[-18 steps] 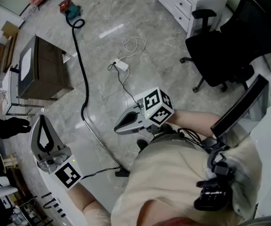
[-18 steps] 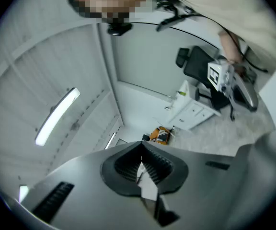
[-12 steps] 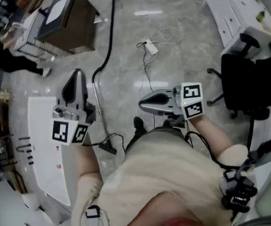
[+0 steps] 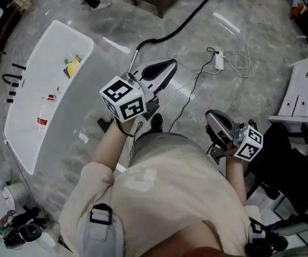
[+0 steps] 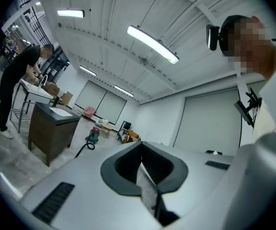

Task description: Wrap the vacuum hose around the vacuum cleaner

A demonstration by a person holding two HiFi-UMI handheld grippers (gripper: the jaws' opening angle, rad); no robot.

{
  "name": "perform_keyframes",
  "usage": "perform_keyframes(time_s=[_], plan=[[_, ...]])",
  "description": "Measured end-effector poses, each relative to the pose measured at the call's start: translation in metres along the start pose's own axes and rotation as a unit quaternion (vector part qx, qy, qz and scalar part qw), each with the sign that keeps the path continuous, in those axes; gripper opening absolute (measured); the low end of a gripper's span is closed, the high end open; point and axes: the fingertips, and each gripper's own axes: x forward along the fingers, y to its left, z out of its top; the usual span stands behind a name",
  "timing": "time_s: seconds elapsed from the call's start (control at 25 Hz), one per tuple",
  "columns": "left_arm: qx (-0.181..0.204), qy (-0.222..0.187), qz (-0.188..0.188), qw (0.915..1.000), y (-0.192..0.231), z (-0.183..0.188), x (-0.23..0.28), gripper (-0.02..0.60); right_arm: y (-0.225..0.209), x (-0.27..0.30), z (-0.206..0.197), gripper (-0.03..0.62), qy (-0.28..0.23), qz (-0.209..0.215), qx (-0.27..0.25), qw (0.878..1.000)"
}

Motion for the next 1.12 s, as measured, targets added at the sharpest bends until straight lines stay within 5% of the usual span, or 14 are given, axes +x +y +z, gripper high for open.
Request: perform_keyframes(time_s=[0.16,0.36,0.56,0.92,1.12], plan=[[-0.012,0.035,-0.009,0.9993,0.041,-0.009,-0.027,0.005,-0.011,0.059,-0.023,0.003,0.042,-0.026,-0.003,0.999],[0.024,0.064,-0.021,0.9975,0.066,-0.008,-0.04,0.006,-0.026,0.106,-0.025,0.003,0.06,-0.043,0.012,0.997],[0.0,0.063,-0.011,0.9979,0.088,-0.014,-0.057,0.006,-0.043,0.135,-0.017,0.003,0.07,-0.062,0.016,0.995],[0.005,0.084,0.056,0.9949,0.116,-0.025,-0.066,0.006,-0.073,0.167,-0.005,0.003,0.1,-0.006,0.061,0.993],[0.034,0.102,0.107,0.9884,0.149,-0.021,-0.012,0.005,-0.133,0.168,0.046,0.003,0.091,0.041,0.086,0.991]])
